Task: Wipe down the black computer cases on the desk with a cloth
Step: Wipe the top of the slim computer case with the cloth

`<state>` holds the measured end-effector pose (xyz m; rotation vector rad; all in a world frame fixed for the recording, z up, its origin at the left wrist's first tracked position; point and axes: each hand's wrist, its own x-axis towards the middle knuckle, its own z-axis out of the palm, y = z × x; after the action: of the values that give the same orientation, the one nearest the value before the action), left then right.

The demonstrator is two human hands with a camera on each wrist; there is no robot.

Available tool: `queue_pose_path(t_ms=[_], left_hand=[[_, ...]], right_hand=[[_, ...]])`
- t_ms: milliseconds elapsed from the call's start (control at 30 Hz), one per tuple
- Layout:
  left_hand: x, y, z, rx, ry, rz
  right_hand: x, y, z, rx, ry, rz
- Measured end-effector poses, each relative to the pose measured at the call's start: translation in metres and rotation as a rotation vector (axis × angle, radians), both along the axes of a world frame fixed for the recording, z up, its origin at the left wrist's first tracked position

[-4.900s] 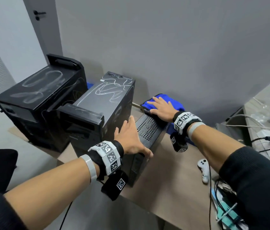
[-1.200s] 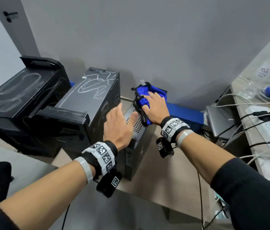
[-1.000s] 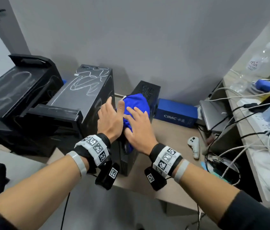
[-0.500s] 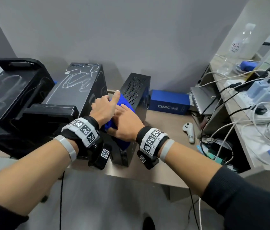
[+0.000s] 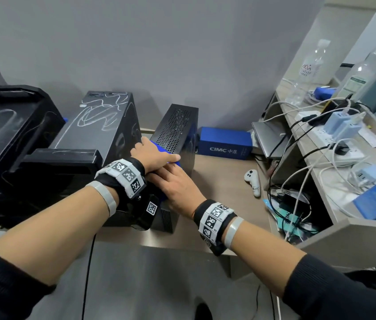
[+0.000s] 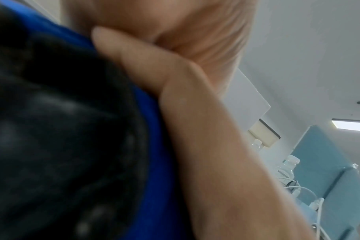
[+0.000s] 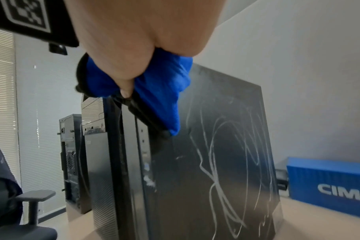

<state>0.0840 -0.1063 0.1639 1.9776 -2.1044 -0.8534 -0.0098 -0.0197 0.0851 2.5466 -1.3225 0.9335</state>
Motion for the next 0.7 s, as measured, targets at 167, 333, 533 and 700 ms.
queue_pose_path(t_ms=[167, 333, 533, 700], left_hand=[[0.013, 0.006, -0.004, -0.009, 0.031, 0.006], [0.009, 0.006, 0.001, -0.067, 0.042, -0.015], [-0.009, 0.004, -0.001, 0.013, -0.149, -0.076], [-0.021, 0.002, -0.002, 0.026, -0.26, -0.057]], right_hand=[[0.004, 0.011, -0.03, -0.053, -0.053, -0.16], [0.001, 0.023, -0.032, -0.116, -0.058, -0.115], [-0.023, 0.045, -0.032, -0.176, 0.005, 0.054], [-0.072, 0.063, -0.061, 0.1, 0.091, 0.062]])
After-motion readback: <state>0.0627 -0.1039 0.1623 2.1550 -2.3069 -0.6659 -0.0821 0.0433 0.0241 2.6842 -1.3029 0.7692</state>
